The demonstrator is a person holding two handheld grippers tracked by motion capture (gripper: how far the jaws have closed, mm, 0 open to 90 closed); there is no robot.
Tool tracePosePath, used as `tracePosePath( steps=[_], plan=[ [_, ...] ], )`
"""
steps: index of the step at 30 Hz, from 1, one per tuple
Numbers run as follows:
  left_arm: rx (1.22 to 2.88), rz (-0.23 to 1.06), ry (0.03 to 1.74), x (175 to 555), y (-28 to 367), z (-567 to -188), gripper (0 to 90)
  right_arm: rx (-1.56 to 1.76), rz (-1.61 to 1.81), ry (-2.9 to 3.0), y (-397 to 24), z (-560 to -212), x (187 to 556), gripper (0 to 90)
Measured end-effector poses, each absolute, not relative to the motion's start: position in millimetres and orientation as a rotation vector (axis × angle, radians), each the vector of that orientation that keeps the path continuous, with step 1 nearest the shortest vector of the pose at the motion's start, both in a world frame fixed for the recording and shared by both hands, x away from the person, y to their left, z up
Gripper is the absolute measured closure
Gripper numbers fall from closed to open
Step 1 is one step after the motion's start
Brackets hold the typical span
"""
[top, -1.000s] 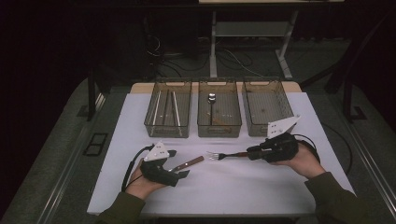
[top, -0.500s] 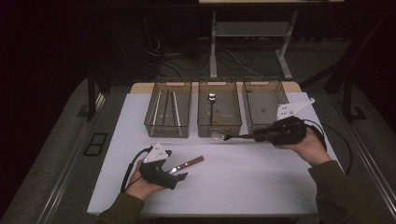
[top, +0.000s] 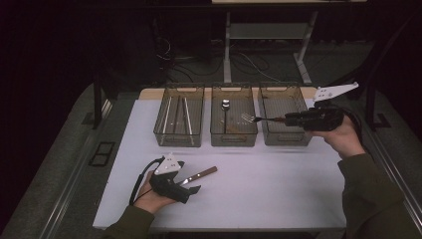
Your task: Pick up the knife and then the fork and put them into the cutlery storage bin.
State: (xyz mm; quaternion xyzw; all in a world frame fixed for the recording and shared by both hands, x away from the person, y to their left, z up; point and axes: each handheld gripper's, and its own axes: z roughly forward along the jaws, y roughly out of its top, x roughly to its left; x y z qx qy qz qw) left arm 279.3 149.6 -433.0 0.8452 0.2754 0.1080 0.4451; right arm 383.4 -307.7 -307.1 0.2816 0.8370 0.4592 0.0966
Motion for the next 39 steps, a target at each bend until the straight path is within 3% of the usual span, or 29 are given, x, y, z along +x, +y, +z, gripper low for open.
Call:
tracePosePath(
  steps=[22, 39],
  plan=[
    [2.093, 0.274, 0.68, 279, 150, -432, 0.0, 1.178, 1.257, 2.211, -358, -310, 418, 75.1],
    [2.084, 0.273, 0.677, 279, 152, -431, 0.0, 1.319, 1.104, 2.226, -342, -348, 448, 75.0]
  ],
)
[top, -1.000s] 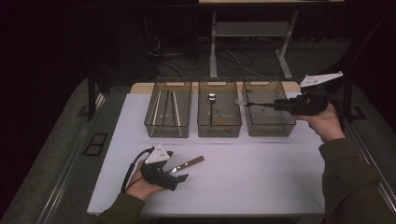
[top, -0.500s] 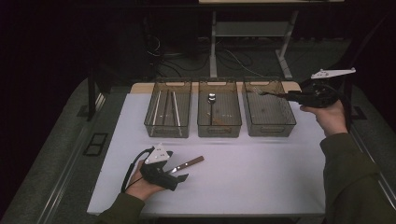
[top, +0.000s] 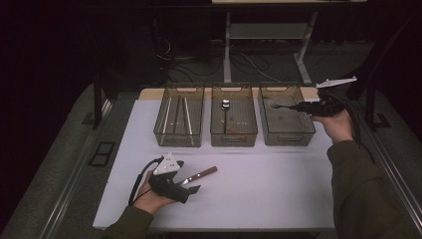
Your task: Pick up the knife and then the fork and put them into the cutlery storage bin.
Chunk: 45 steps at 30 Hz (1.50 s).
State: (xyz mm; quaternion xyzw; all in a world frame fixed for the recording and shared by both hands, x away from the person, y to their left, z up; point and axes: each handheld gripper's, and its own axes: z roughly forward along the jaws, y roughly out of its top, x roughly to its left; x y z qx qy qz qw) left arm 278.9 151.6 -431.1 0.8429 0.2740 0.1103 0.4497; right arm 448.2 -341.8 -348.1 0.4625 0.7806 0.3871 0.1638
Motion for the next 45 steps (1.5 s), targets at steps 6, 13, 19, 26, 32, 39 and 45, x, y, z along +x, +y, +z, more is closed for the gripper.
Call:
tracePosePath(
  steps=[6, 13, 19, 26, 32, 39, 45],
  plan=[
    [2.089, 0.281, 0.689, 281, 152, -432, 0.0, 1.337, 1.069, 2.241, -333, -359, 456, 75.0],
    [2.1, 0.277, 0.712, 287, 153, -435, 0.0, 1.362, 1.033, 2.249, -327, -372, 464, 75.0],
    [2.103, 0.289, 0.72, 292, 153, -436, 0.0, 1.384, 1.019, 2.249, -323, -382, 469, 74.9],
    [2.094, 0.316, 0.75, 297, 157, -436, 0.0, 1.42, 1.012, 2.262, -324, -395, 470, 74.6],
    [2.097, 0.309, 0.757, 300, 158, -437, 0.0, 1.439, 1.002, 2.26, -329, -396, 469, 63.3],
    [2.101, 0.309, 0.754, 299, 157, -437, 0.0, 1.432, 1.08, 2.235, -332, -385, 459, 42.3],
    [2.112, 0.309, 0.745, 299, 157, -437, 0.0, 1.307, 1.185, 2.23, -328, -372, 433, 32.1]
  ],
)
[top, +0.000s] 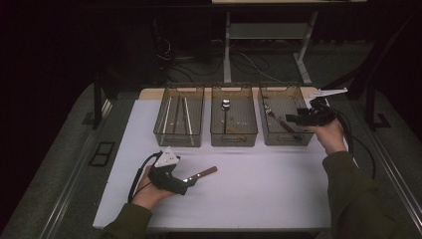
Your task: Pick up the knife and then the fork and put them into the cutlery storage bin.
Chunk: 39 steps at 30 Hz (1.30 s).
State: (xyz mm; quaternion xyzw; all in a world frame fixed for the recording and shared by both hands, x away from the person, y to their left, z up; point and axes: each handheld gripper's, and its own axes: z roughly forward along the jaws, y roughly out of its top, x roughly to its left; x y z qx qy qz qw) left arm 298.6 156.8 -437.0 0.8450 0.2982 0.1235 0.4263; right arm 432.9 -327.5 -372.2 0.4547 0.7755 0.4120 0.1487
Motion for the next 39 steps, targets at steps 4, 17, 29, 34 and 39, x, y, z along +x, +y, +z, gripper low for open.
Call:
tracePosePath(
  steps=[4, 17, 29, 34, 39],
  plan=[
    [2.115, 0.311, 0.742, 299, 157, -436, 0.0, 1.233, 1.247, 2.263, -324, -367, 411, 28.8],
    [2.112, 0.306, 0.745, 302, 158, -434, 1.3, 1.02, 1.375, 2.305, -307, -382, 338, 17.4],
    [2.119, 0.299, 0.715, 302, 158, -431, 10.7, 0.975, 1.383, 2.335, -299, -416, 293, 13.9],
    [2.124, 0.288, 0.712, 305, 159, -430, 15.7, 0.963, 1.381, 2.356, -295, -426, 281, 13.9],
    [2.142, 0.275, 0.684, 311, 159, -430, 24.1, 0.945, 1.374, 2.382, -292, -432, 267, 13.9]
  ],
)
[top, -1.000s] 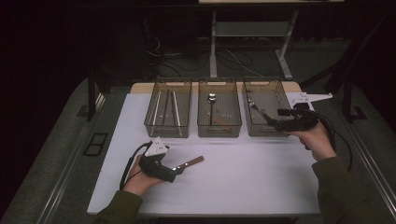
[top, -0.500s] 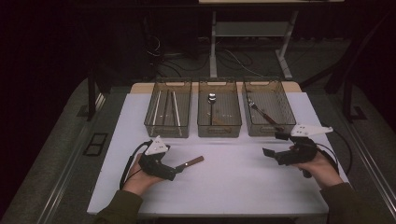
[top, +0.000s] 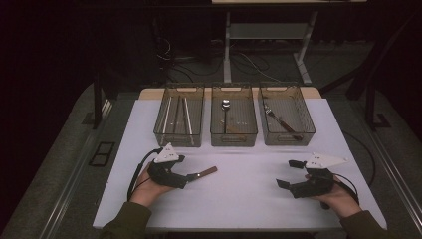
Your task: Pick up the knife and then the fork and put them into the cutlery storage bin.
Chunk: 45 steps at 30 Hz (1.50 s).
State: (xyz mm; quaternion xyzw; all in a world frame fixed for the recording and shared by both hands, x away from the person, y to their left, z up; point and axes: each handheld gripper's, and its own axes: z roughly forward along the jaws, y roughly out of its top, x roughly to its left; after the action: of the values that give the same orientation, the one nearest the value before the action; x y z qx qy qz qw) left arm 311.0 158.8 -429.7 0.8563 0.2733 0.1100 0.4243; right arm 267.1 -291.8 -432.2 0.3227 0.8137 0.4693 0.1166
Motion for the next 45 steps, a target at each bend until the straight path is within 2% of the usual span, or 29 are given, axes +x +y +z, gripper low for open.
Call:
tracePosePath(
  steps=[2, 6, 12, 26, 45],
  plan=[
    [2.145, 0.262, 0.694, 315, 159, -431, 27.2, 0.938, 1.375, 2.389, -291, -433, 261, 13.9],
    [2.183, 0.175, 0.686, 320, 161, -436, 41.6, 0.904, 1.365, 2.403, -287, -433, 256, 13.9],
    [2.274, 0.118, 0.641, 316, 153, -440, 57.2, 0.887, 1.363, 2.419, -284, -434, 256, 13.9],
    [2.362, 0.182, 0.561, 305, 147, -443, 74.6, 0.872, 1.345, 2.422, -284, -434, 257, 13.9],
    [2.355, 0.1, 0.569, 307, 142, -438, 76.1, 0.921, 1.35, 2.44, -286, -434, 260, 13.9]
  ],
)
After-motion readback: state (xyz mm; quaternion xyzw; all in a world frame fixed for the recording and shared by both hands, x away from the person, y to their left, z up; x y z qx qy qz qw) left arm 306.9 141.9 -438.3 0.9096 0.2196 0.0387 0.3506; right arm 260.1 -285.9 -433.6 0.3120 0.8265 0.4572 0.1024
